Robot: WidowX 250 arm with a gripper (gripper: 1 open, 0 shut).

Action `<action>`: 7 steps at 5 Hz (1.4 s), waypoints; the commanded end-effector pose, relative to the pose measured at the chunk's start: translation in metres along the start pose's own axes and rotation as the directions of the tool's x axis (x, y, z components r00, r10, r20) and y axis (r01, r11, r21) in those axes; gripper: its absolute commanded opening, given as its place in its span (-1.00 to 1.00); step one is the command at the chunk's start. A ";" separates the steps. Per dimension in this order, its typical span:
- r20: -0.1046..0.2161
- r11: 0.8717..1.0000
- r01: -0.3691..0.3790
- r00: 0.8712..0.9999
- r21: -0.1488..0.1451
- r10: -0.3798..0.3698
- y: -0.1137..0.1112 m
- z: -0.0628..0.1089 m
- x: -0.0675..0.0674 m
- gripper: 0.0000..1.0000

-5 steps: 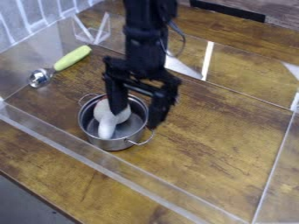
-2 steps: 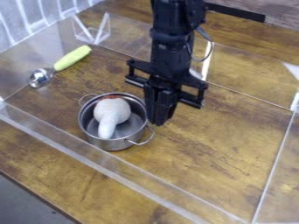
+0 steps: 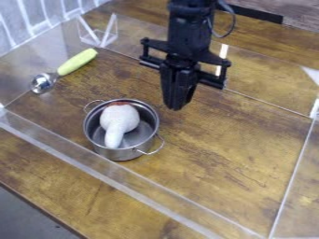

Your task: Remove the mushroom from the silver pot and put it on the table

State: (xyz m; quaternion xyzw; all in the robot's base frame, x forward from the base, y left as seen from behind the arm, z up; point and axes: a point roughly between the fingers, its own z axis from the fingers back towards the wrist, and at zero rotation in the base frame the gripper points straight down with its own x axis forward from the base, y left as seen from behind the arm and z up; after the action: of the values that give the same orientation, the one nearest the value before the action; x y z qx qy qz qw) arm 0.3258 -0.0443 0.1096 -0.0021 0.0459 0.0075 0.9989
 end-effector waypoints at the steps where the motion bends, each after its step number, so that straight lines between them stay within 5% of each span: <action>1: 0.043 1.000 -0.019 0.999 0.000 0.019 0.004 0.012 0.012 1.00; 3: 0.009 1.000 -0.012 1.000 0.020 0.012 0.000 -0.010 0.021 1.00; 6: 0.022 0.998 0.016 1.000 0.052 -0.017 0.025 -0.048 0.023 1.00; 7: 0.023 0.998 0.034 0.999 0.052 -0.035 0.030 -0.056 0.024 -1.00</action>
State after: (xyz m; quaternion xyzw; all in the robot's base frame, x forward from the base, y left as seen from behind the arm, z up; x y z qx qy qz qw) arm 0.3391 -0.0193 0.0393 0.0228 0.0530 -0.0152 0.9982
